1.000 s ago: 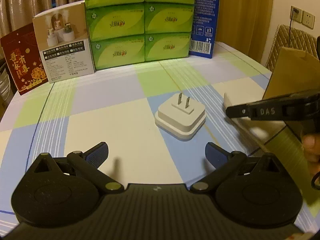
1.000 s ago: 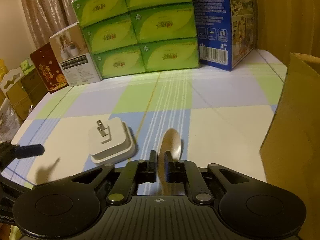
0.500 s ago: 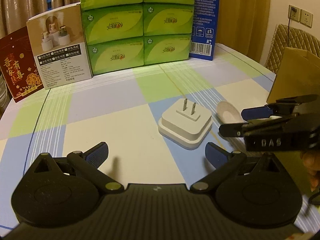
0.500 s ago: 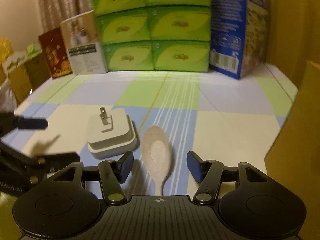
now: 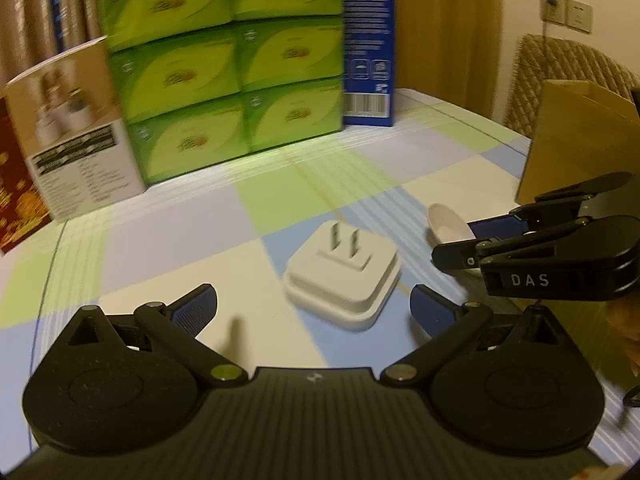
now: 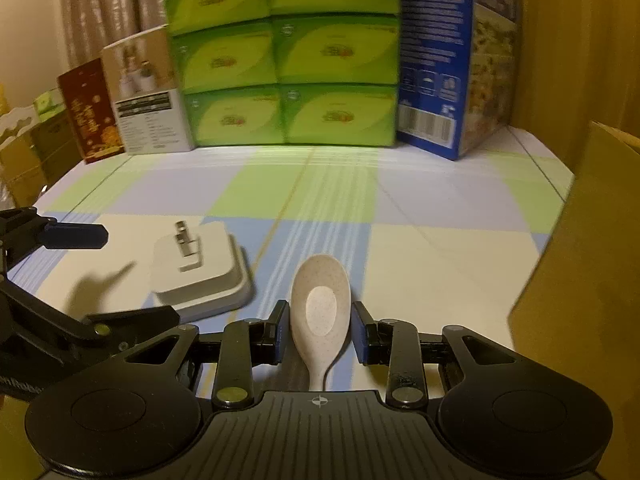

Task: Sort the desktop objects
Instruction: 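Grasp the white spoon with the right gripper while the left grasps the white plug, then lift and carry the white plug and spoon over the cardboard box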

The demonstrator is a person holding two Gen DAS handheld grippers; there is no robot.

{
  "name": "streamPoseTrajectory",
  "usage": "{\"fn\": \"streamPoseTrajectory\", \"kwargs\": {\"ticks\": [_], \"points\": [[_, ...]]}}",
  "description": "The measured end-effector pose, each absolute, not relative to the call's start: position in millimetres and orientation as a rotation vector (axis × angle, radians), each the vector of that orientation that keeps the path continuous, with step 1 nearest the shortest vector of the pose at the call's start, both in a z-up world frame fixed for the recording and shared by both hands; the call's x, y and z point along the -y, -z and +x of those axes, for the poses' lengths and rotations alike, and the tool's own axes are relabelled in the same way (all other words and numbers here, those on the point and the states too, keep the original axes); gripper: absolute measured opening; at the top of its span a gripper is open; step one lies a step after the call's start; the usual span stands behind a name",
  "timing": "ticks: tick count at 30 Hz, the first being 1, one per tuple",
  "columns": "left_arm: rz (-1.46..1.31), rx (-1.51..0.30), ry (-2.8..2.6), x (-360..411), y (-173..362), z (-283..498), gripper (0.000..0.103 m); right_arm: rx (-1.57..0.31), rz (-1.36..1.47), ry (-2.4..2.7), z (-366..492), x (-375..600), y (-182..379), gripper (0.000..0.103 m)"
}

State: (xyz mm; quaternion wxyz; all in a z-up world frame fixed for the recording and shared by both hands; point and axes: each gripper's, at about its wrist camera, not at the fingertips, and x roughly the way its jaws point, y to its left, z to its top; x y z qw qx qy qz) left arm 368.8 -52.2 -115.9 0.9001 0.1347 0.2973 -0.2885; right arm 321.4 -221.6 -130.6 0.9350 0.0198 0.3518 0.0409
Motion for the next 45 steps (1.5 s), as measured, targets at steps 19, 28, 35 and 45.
{"fn": "streamPoseTrajectory", "kwargs": {"ticks": [19,28,35,45], "points": [[0.317,-0.658,0.73,69.0,130.0,391.9,0.062,-0.723,0.048,-0.071,321.8,222.5,127.1,0.029],[0.238,-0.728,0.568,51.9,126.1,352.5,0.061,-0.742,0.062,-0.104,314.7,216.5,122.0,0.029],[0.188,-0.804,0.444,36.4,119.1,313.4,0.061,-0.759,0.09,-0.13,296.5,214.4,111.1,0.029],[0.159,-0.792,0.392,18.7,123.5,287.8,0.063,-0.808,0.079,-0.178,273.3,207.5,112.9,0.029]]}}
